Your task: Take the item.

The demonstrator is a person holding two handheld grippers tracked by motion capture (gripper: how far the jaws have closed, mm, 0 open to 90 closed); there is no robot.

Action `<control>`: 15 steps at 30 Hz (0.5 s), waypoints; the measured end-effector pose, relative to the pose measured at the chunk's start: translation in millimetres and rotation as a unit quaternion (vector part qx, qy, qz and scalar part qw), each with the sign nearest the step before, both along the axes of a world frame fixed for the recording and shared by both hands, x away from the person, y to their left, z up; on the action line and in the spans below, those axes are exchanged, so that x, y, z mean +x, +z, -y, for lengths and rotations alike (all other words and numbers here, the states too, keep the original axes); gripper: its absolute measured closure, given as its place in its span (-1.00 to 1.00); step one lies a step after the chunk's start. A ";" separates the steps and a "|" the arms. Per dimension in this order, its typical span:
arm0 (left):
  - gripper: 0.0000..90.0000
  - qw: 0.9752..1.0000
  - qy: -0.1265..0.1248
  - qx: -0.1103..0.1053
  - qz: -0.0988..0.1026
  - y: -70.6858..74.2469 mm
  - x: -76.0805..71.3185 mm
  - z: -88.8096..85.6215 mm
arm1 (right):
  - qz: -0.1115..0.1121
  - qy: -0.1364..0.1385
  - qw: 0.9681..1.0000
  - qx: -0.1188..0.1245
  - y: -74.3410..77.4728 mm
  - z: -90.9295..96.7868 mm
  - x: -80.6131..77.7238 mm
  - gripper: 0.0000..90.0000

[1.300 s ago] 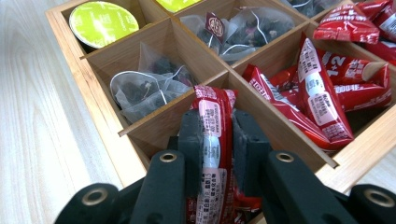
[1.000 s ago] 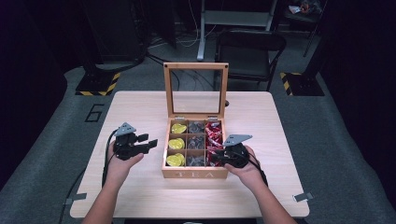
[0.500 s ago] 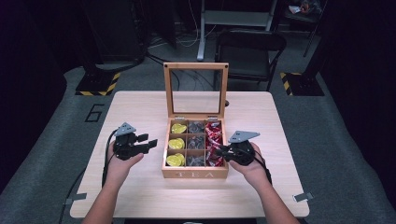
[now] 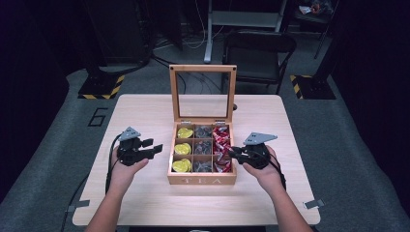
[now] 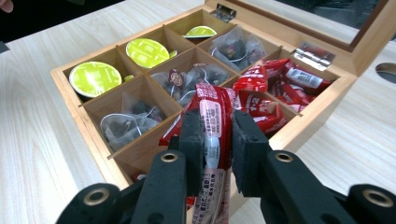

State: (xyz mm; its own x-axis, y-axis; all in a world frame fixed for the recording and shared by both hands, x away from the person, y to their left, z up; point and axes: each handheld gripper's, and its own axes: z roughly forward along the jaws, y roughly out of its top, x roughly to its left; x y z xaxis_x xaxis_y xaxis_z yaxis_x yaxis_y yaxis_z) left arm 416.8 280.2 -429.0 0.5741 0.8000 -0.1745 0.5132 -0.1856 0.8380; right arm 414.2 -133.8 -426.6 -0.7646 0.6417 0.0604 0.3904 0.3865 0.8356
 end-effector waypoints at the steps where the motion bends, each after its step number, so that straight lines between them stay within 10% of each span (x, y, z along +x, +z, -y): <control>1: 0.02 1.000 0.000 0.000 0.000 0.1 0.0 -0.1 | 0.004 0.000 1.000 0.002 0.8 1.0 0.5 0.69; 15: 0.02 1.000 0.005 -0.001 0.001 -0.7 0.2 -0.9 | 0.016 -0.037 0.999 0.021 15.0 29.7 2.4 0.69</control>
State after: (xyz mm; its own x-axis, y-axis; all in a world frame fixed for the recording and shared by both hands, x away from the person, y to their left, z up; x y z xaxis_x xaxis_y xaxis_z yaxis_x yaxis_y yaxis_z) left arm 417.0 281.1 -429.7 0.5665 0.8052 -0.1753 0.5141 -0.1790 0.8389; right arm 416.6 -163.5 -411.6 -0.7172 0.6937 0.0660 0.3900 0.3212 0.8630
